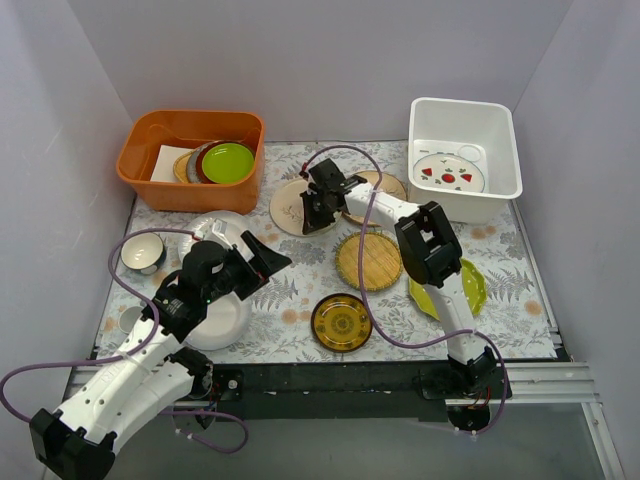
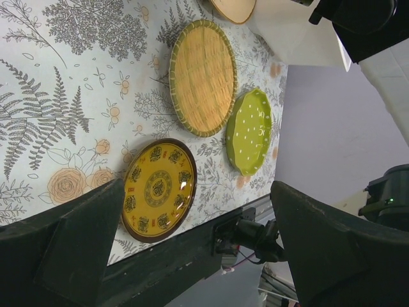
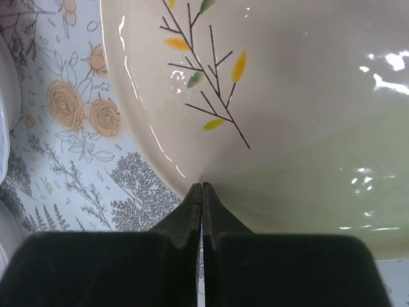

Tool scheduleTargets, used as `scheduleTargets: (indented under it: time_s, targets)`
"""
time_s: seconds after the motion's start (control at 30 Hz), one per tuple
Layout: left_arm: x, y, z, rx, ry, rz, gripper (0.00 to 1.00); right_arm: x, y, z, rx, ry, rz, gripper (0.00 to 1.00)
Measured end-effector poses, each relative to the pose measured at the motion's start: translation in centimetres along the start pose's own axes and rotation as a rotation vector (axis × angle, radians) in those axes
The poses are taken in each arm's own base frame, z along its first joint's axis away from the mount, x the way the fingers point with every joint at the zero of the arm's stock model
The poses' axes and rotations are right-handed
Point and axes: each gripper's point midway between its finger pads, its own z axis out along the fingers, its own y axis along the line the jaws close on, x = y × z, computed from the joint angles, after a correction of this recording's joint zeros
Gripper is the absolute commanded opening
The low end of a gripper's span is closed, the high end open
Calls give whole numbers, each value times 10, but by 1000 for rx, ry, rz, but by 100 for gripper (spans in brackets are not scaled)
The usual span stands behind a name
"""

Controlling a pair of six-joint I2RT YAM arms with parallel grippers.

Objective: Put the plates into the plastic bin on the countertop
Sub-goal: Move the plate to the center of the board.

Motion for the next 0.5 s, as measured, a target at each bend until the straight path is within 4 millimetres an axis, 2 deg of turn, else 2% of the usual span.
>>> scheduleTargets:
  time_s: [0.1,0.37,0.5]
  targets:
    - [2,3,0,-3,1,-4,98,9,9,-1,-17,14,-25,1]
    - [5,9,0,-14,7,-15,98,50,45,-3,-71,112,-94,1]
    - [5,8,0,-11,6,-18,98,67,57,-7,-96,158,-109,1]
